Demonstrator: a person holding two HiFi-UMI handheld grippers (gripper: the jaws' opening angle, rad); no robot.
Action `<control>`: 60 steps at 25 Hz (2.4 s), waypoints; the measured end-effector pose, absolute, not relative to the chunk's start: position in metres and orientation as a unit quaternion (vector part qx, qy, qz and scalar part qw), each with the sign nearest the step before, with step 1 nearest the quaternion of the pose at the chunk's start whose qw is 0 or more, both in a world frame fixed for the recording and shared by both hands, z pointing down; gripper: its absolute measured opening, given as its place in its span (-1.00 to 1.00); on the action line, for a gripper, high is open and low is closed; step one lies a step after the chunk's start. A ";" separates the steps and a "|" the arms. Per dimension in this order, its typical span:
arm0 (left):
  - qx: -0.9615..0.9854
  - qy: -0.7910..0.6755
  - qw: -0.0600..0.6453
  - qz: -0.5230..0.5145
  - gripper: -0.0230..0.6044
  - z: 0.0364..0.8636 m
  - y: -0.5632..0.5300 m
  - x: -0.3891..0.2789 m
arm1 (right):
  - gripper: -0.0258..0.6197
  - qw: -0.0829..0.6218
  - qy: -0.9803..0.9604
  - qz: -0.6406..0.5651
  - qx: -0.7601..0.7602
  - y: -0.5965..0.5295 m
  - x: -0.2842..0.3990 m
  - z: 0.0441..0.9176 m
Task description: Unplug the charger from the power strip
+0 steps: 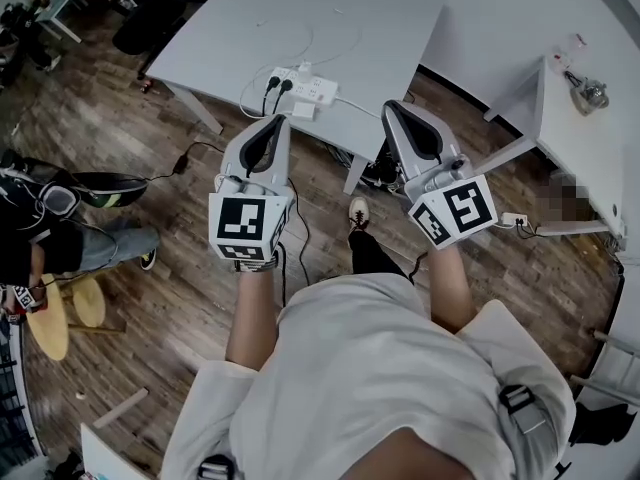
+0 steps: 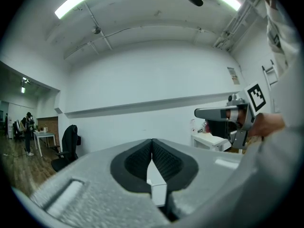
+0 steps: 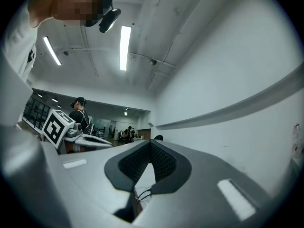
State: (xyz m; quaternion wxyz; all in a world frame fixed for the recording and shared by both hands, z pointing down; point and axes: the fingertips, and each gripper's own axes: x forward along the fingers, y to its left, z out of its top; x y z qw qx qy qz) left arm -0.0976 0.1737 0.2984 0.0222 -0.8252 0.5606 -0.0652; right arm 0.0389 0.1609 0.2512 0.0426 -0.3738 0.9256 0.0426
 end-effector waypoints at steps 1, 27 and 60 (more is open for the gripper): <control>-0.824 0.562 0.023 -0.066 -0.91 0.298 0.159 -0.095 | -0.92 0.042 0.926 0.042 -0.373 0.145 0.041 0.253; -0.777 0.619 -0.037 -0.104 -0.86 0.350 -0.091 -0.077 | -0.92 -0.016 0.952 -0.017 -0.304 -0.134 0.044 0.318; -0.781 0.491 -0.271 -0.277 -0.36 0.603 -0.166 -0.118 | -0.91 -0.268 0.913 -0.187 -0.244 -0.154 -0.042 0.620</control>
